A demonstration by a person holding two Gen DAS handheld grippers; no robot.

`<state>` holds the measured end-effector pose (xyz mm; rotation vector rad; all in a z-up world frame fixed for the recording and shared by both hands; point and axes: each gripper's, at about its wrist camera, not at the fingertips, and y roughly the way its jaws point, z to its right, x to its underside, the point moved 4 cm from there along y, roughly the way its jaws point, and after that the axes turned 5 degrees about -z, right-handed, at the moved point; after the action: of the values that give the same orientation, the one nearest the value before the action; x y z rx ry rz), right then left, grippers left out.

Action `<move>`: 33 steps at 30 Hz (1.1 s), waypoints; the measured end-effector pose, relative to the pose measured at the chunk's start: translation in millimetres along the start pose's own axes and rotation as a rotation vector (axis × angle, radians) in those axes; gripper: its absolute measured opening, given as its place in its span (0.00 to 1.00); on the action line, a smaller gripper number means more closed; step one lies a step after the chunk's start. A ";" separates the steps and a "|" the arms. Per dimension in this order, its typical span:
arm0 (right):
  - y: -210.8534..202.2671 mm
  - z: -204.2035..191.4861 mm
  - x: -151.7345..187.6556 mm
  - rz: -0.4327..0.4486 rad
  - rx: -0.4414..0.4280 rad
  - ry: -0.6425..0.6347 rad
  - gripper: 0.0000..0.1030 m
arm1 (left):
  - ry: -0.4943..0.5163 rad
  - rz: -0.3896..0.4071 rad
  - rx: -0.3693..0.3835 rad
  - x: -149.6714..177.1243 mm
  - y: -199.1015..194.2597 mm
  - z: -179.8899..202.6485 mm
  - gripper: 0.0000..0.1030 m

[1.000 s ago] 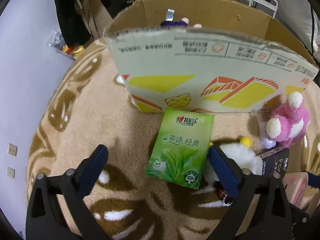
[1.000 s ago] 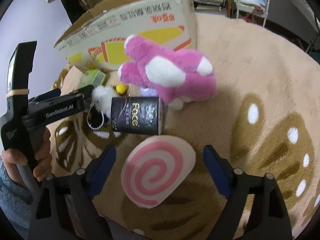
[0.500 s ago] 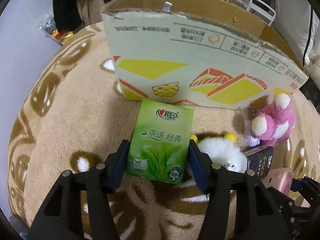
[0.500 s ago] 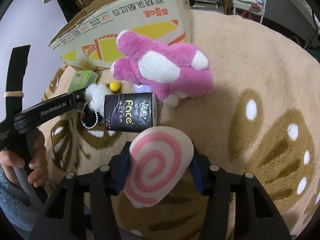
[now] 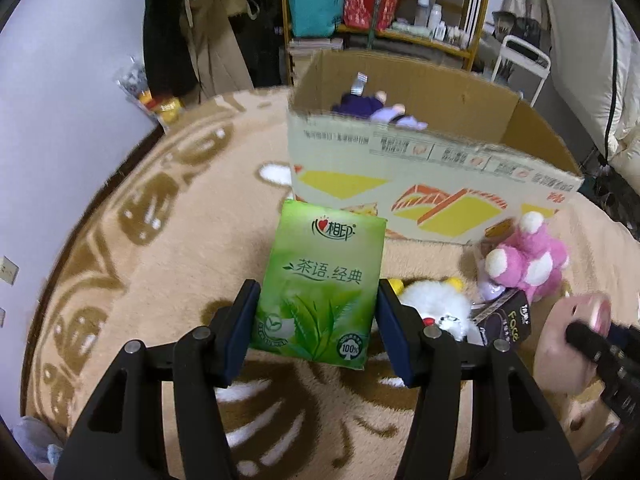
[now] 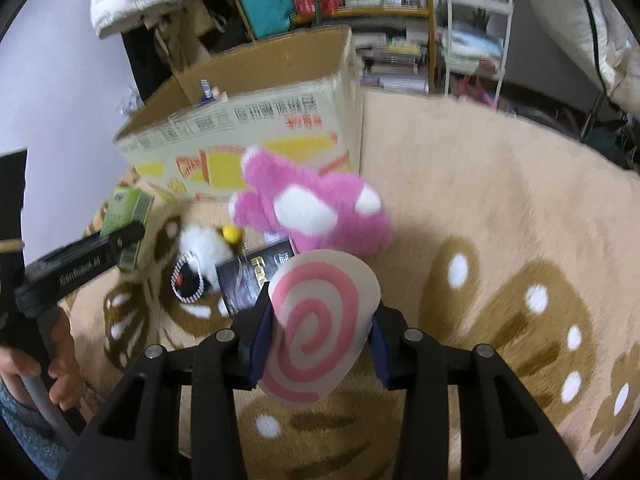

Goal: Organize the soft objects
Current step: 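Lift the tissue pack with the left tool while the right tool carries the cushion over the box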

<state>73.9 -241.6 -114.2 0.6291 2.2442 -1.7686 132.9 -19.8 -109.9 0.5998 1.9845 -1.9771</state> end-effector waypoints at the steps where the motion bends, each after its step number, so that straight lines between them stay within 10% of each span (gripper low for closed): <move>1: -4.3 -3.4 -2.6 0.029 0.000 -0.006 0.43 | 0.006 0.025 -0.003 -0.6 -7.8 0.7 0.55; 10: -43.3 -24.2 -25.7 0.268 0.008 -0.096 0.43 | 0.035 0.160 -0.004 -5.9 -40.6 1.2 0.55; 33: -66.7 -53.6 -104.3 0.487 -0.004 -0.207 0.43 | 0.088 0.507 0.003 -60.9 -109.2 16.4 0.53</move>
<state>140.8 -222.9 1.4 0.8599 1.7676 -1.5050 133.1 -39.8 14.7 1.0825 1.6576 -1.6622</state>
